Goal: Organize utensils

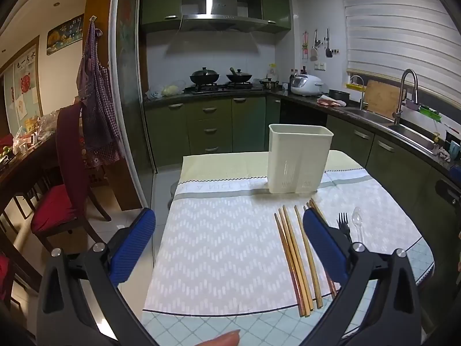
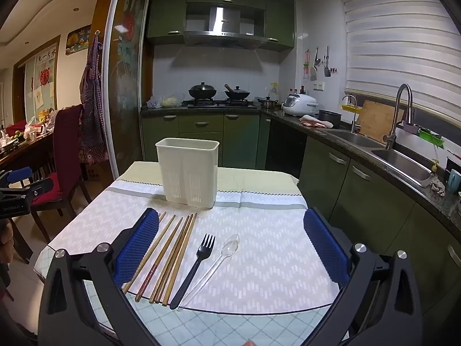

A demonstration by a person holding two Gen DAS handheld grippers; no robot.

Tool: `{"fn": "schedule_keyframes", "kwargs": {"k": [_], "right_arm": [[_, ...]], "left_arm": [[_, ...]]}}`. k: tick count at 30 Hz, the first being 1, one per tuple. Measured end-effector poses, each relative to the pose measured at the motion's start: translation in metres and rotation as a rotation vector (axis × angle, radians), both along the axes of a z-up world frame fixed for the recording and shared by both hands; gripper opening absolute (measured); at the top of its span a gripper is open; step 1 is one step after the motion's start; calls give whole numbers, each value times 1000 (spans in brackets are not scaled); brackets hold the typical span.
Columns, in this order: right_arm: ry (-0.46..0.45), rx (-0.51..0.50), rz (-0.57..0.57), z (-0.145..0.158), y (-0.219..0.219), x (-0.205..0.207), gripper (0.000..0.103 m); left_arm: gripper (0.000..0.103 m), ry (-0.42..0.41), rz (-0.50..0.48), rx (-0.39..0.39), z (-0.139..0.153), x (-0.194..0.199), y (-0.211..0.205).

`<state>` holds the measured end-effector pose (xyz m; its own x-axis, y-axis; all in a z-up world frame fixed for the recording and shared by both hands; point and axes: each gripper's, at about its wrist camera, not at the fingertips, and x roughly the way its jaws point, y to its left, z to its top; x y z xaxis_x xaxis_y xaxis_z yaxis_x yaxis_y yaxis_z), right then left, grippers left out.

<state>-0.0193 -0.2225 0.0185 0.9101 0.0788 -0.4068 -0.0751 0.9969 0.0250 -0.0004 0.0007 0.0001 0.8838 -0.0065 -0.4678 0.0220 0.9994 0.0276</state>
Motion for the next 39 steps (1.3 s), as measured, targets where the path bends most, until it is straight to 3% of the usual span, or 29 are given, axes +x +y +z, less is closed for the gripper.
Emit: {"fn": "schedule_keyframes", "kwargs": {"k": [39], "right_arm": [[4,5,1,-4,2,7,99]], "left_arm": [[98,13,1,-1,-2,0,-3]]}}
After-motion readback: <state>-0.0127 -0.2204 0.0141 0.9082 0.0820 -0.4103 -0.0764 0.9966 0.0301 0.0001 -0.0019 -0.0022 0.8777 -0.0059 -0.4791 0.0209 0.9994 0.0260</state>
